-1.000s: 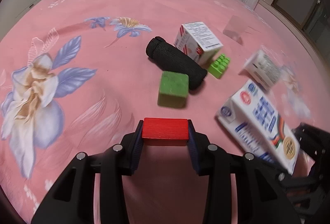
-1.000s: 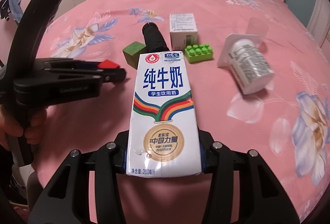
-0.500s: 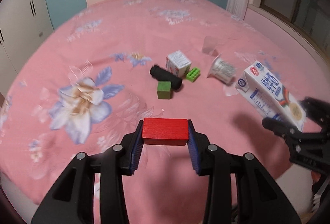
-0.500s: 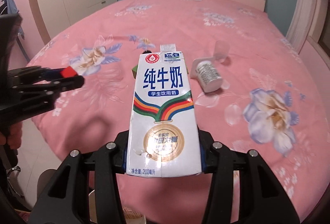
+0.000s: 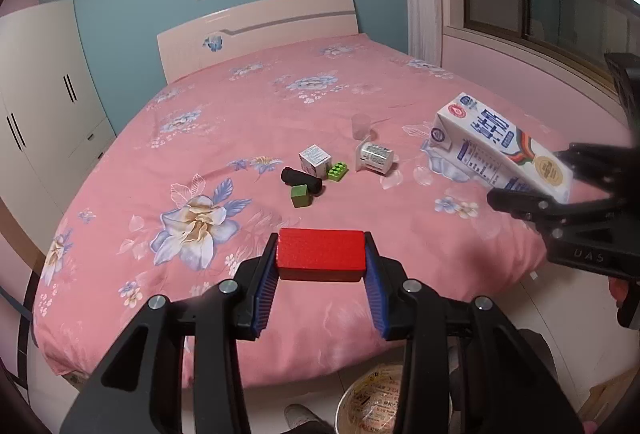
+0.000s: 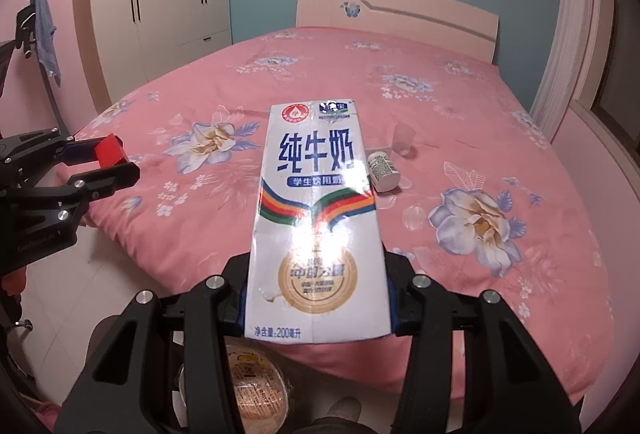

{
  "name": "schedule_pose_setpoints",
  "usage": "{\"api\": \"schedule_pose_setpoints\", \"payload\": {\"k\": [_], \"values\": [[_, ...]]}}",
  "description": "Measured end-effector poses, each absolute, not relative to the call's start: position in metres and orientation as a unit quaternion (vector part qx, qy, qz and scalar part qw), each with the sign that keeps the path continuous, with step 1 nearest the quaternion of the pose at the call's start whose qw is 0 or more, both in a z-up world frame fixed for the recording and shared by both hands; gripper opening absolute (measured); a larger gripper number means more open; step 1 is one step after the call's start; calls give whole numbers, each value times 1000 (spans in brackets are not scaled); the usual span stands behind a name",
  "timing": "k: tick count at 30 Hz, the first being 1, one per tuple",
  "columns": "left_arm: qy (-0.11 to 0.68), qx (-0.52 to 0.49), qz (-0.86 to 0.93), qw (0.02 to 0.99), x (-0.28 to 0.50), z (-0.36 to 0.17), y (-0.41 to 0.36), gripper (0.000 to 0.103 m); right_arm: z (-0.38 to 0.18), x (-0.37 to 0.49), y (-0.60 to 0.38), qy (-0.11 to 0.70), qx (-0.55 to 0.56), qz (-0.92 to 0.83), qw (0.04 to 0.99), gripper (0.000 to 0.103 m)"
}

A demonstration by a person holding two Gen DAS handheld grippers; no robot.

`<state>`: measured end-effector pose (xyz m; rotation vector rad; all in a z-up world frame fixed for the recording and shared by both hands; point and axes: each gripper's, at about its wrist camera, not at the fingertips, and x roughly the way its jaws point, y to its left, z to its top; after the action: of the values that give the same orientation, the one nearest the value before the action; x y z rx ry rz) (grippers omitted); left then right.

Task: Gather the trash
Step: 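Carry the red block and milk carton with both tools over the white bin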

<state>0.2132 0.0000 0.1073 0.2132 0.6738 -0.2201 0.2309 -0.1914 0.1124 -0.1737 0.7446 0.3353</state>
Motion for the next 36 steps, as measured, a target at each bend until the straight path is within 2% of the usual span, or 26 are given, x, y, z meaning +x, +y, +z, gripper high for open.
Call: {"api": "schedule_pose_setpoints", "payload": {"k": [14,36], "values": [[340,119,-106,927,156,87,4,42,100,163,-191,369,-89,166,910,49],[429,113,-100,891,135,-2,19,42,29,139,-167,434,-103,185,876,49]]}}
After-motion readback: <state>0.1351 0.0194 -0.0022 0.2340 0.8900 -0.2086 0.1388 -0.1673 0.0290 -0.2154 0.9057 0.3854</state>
